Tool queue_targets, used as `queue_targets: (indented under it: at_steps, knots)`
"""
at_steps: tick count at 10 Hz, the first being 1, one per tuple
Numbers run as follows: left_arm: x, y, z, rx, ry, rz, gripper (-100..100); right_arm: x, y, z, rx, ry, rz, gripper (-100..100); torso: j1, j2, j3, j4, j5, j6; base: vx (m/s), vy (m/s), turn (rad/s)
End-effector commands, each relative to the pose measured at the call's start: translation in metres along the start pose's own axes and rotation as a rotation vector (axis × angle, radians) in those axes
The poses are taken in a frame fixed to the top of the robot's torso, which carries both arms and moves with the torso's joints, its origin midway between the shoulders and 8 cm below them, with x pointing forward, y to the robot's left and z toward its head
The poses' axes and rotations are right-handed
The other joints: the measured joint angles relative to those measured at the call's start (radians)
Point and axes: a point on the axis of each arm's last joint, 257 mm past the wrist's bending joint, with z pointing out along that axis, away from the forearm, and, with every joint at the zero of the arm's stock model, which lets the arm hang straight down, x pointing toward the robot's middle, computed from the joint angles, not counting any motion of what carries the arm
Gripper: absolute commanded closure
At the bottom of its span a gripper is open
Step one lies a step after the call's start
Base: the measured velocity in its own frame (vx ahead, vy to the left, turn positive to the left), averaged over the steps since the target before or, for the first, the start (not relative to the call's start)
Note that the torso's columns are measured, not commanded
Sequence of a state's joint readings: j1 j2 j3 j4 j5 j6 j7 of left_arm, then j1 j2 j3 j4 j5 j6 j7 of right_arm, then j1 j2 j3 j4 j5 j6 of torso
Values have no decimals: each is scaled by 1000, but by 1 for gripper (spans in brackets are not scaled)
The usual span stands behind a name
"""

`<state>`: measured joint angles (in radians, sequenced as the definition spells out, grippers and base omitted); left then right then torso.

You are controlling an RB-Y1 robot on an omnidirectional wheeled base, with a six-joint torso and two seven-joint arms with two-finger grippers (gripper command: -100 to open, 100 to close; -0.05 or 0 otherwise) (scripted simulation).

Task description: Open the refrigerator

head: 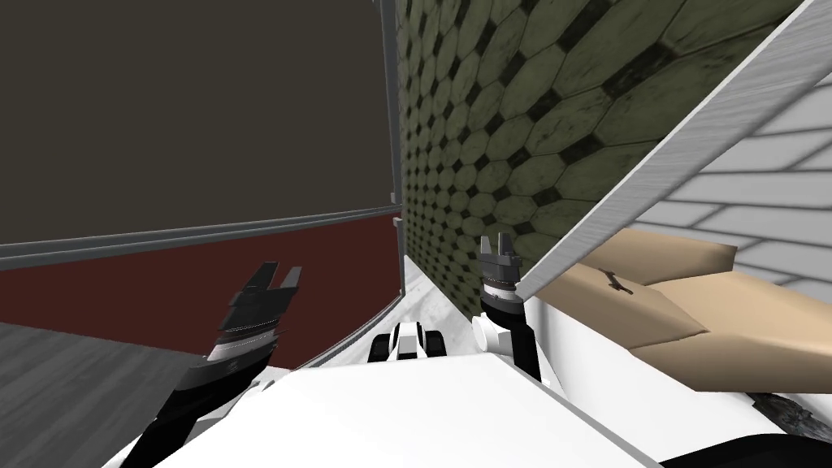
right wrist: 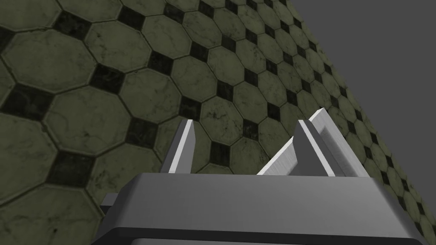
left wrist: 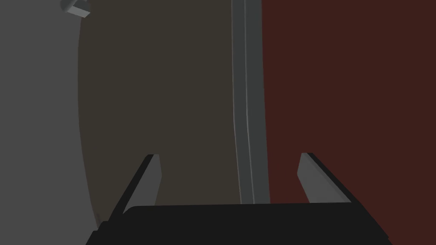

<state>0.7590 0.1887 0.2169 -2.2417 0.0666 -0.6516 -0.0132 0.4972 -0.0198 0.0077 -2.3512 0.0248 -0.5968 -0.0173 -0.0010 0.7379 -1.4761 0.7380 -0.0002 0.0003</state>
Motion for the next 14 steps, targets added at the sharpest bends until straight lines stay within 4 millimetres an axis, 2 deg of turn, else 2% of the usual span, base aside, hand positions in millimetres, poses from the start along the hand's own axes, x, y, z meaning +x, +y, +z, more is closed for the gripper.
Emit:
queue_targets:
  at_steps: [1,2,4,5,6,7,9,10,12,13,14]
  knots:
    - [-24,10,-21,-51,-4,27,-100,0,0,0,0,0,0,0,1,0,0,0,0,-1,30,-76,-160]
    - [-24,10,-22,-55,-3,28,-100,0,0,0,0,0,0,0,1,0,0,0,0,0,34,-58,-101]
    - [-52,20,-44,-111,-9,53,-100,0,0,0,0,0,0,0,2,0,0,0,1,0,51,-80,-262]
    - [-56,21,-47,-122,-9,67,-100,0,0,0,0,0,0,0,-1,-1,-1,0,0,0,50,-84,-103]
    - [-73,22,-56,-138,-14,84,-100,0,0,0,0,0,0,0,0,0,0,0,0,-1,43,-76,-172]
    - [-74,24,-60,-155,-12,88,-100,0,0,0,0,0,0,0,1,1,0,0,0,0,34,-57,-100]
    - [-106,26,-83,-211,-18,118,-100,0,0,0,0,0,0,0,1,1,0,0,0,0,57,-91,-292]
    - [-110,25,-86,-222,-17,134,-100,0,0,0,0,0,0,0,-1,-1,-1,0,0,0,50,-81,-93]
    - [-143,23,-108,-276,-22,162,-100,0,0,0,0,0,0,0,1,0,0,0,0,0,65,-94,-234]
    - [-149,21,-111,-287,-21,183,-100,0,0,0,0,0,0,0,1,0,0,0,0,0,61,-64,-146]
    - [-169,16,-122,-317,-23,209,-100,0,0,0,0,0,0,0,2,0,0,0,1,-1,76,-75,-236]
